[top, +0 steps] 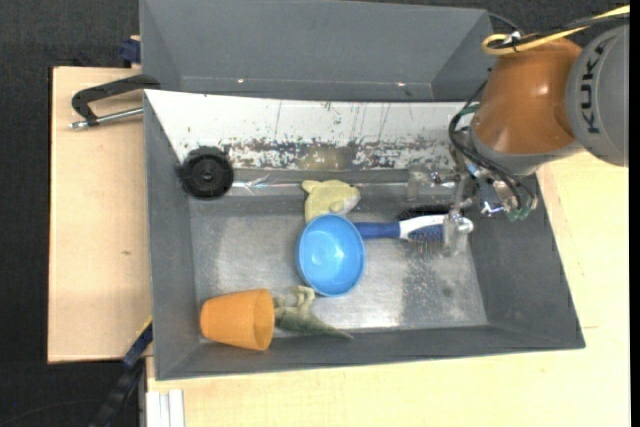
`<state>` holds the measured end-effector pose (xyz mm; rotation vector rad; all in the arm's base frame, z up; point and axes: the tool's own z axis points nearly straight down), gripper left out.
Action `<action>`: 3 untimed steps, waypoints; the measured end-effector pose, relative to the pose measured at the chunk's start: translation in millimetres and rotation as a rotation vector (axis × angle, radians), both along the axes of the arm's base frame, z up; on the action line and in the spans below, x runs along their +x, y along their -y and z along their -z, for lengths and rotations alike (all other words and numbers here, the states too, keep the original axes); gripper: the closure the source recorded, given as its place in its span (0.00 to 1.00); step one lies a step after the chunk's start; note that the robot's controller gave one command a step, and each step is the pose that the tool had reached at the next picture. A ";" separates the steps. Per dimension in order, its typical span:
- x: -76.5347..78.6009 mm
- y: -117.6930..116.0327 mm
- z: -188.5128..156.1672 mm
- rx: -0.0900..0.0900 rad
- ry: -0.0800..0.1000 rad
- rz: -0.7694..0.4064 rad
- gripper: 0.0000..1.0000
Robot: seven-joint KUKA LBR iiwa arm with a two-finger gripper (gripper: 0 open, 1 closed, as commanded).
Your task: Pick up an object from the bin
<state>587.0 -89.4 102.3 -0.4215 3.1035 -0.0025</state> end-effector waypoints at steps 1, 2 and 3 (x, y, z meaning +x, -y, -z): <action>3.8 3.4 1.2 0.002 -0.003 0.101 0.00; 4.5 6.1 32.3 0.003 -0.011 0.261 0.00; 5.7 5.6 31.1 0.003 -0.007 0.261 0.00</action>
Offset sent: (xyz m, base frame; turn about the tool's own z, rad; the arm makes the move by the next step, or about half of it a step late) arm 0.0023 -0.0041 -0.0023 0.1008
